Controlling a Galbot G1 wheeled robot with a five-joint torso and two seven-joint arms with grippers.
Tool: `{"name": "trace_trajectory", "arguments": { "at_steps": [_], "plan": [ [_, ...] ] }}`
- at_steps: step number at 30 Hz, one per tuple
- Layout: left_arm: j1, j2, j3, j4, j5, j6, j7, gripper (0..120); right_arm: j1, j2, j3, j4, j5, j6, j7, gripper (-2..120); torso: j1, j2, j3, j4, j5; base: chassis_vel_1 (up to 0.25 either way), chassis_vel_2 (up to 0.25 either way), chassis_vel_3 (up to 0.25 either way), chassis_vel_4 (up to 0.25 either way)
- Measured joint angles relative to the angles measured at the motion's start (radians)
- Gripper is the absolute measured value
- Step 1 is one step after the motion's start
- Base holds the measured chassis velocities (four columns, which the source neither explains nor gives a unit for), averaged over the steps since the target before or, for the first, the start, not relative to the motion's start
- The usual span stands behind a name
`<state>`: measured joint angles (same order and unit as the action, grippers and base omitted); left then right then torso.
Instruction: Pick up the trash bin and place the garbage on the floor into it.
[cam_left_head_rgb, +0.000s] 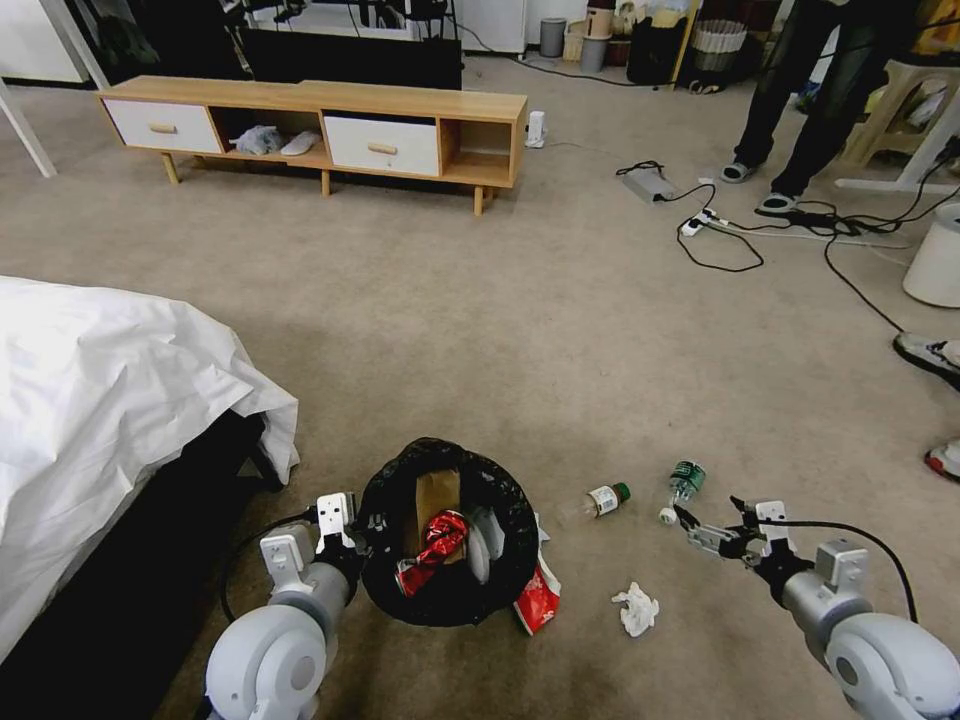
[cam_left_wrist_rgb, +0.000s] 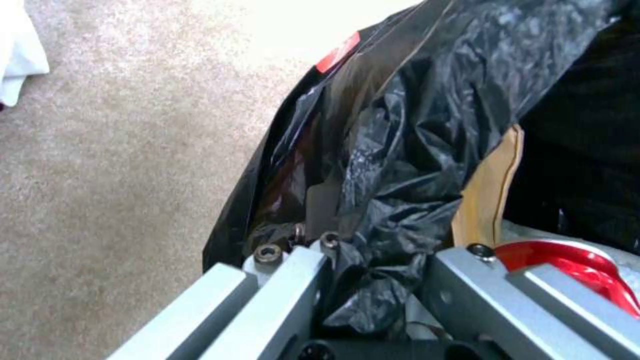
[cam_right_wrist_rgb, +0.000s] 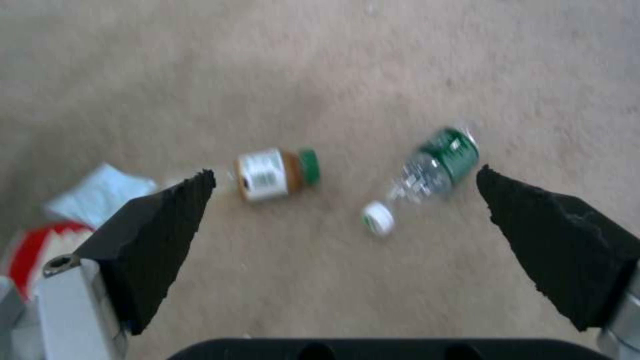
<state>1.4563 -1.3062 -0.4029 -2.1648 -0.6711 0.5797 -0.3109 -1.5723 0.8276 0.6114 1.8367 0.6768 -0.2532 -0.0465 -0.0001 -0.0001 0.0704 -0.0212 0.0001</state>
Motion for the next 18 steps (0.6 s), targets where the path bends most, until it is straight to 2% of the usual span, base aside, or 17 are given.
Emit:
{"name": "trace_trajectory", "arguments": {
  "at_steps": [1, 3, 10, 13, 18],
  "plan": [
    [0.0, 0.0, 0.0, 0.0, 0.0, 0.0, 0.0, 0, 0.0, 0.0, 0.0, 0.0, 0.0, 0.0, 0.0, 100, 0.0, 0.0, 0.0, 0.0, 0.0, 0.0, 0.0, 0.0, 0.0],
    [-0.006, -0.002, -0.001, 0.001, -0.001, 0.0, 0.0, 0, 0.003, -0.045, -0.036, 0.006, 0.044, -0.071, 0.076, 100, 0.0, 0.0, 0.0, -0.0001, -0.0001, 0.0, 0.0, 0.0, 0.0],
    [-0.017, 0.001, -0.001, 0.014, -0.008, 0.0, 0.003, 0, 0.037, -0.132, -0.121, 0.033, 0.163, -0.176, 0.182, 100, 0.0, 0.0, 0.0, 0.0002, -0.0001, 0.0, 0.0, 0.0, 0.0],
    [-0.019, 0.0, -0.001, 0.015, -0.01, 0.0, 0.003, 0, 0.049, -0.147, -0.139, 0.033, 0.182, -0.189, 0.197, 100, 0.0, 0.0, 0.0, 0.0003, -0.0001, 0.0, 0.0, 0.0, 0.0],
    [-0.02, 0.001, -0.002, 0.016, -0.015, -0.001, 0.004, 0, 0.076, -0.183, -0.191, 0.034, 0.284, -0.24, 0.266, 100, 0.0, 0.0, 0.0, 0.0001, -0.0001, 0.0, 0.0, 0.0, 0.0]
  ]
}}
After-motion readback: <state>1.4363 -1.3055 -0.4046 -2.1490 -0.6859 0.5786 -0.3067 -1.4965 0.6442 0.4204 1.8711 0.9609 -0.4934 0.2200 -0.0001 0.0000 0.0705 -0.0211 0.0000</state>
